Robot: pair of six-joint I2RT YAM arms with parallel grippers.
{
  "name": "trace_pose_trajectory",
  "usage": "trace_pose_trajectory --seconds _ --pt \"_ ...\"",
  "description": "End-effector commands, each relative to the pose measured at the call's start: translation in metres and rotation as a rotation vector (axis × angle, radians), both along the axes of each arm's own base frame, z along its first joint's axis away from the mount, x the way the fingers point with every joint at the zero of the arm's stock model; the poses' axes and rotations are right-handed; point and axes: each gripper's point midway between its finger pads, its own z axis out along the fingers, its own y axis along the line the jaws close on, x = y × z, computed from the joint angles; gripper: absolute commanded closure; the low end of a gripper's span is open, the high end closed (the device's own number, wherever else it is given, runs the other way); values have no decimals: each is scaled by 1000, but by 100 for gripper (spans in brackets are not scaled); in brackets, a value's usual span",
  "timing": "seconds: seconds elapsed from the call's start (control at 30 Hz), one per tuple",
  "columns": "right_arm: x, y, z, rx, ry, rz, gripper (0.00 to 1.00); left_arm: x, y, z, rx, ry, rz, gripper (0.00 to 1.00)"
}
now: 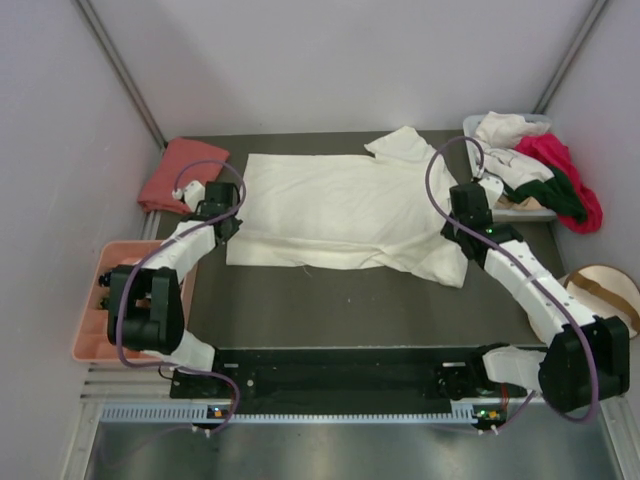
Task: Fold and stack the t-shirts
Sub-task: Fold the flattened tshirt in 1/3 of the way
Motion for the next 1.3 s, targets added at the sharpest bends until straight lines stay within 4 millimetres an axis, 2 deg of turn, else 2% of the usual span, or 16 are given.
trace_pose_trajectory --seconds 0.0,0.37,0.57,0.97,1.27 --pt "35 2 31 29 -106 10 100 27 0 22 -13 -94 11 100" --pt "74 6 33 19 -106 32 100 33 0 17 -10 -82 12 100" --pt "89 1 33 16 -100 26 100 35 0 14 -10 -79 12 100" --pt "111 0 23 7 -66 41 100 44 -2 6 -15 -72 9 100" --pt "115 1 14 5 -43 47 100 55 -4 6 -19 -78 8 100"
